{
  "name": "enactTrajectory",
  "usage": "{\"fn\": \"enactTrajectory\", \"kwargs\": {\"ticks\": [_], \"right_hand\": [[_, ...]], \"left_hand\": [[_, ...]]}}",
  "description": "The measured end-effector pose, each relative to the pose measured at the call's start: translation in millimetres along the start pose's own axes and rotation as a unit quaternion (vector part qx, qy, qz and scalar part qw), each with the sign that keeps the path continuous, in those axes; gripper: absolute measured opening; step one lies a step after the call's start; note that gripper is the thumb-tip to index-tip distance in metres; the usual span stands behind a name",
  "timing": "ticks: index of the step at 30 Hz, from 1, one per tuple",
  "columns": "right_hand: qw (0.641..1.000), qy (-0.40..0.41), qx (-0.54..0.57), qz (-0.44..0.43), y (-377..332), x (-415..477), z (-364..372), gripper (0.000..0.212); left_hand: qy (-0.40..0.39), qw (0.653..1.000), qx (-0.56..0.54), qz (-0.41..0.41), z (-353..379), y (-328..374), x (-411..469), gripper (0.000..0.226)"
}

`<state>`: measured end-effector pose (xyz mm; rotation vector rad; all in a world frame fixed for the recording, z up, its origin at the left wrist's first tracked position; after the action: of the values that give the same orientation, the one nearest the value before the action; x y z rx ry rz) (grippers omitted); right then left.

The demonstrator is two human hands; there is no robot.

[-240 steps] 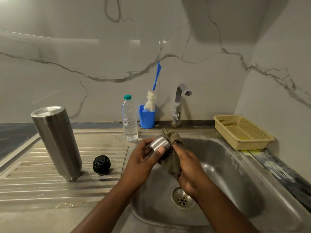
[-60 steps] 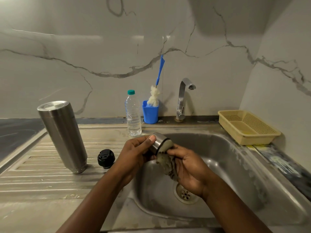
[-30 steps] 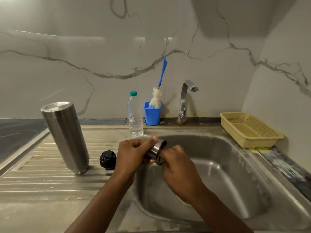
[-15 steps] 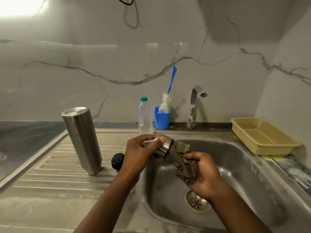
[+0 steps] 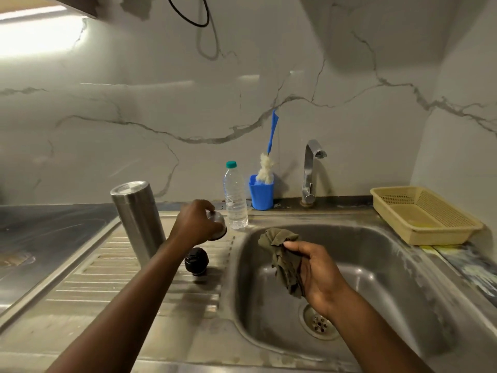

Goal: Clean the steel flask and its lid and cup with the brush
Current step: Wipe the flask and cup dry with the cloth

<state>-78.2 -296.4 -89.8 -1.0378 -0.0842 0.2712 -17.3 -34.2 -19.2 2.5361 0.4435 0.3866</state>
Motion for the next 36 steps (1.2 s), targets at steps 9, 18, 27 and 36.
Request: {"fn": "enactTrajectory", "kwargs": {"ticks": [9,18,27,36], "right_hand": [[0.989,0.032,-0.132,-0.066,4,5,-6,0.018],[0.968,0.005,-0.224,-0.113,4,11,-7,0.020],[0.964,0.008,-0.236,-0.122,0,12,-10,0.025],[0.961,0.087,-0.181,-0.189,-60,6,-28,0.024]], "left_hand": [[-0.028,0.998,0.058,-0.024,26,-10,1,0.037],[-0.057,0.993,0.088,-0.045,31,-16,8,0.036],[0.020,0.998,0.024,0.061,14,12,-27,0.058],[-0.038,0.987,-0.116,0.105,16,59,-89,0.046]]}}
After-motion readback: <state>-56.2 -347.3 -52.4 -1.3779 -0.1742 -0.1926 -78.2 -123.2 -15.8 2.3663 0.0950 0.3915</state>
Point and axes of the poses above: each hand's wrist, its own x-axis towards the middle knuckle, its own z-axis out of the palm, y = z × x, the point moved 5 cm from there along x, towards the middle knuckle, and after that the axes turned 9 degrees about -z, right-handed, at the moved point
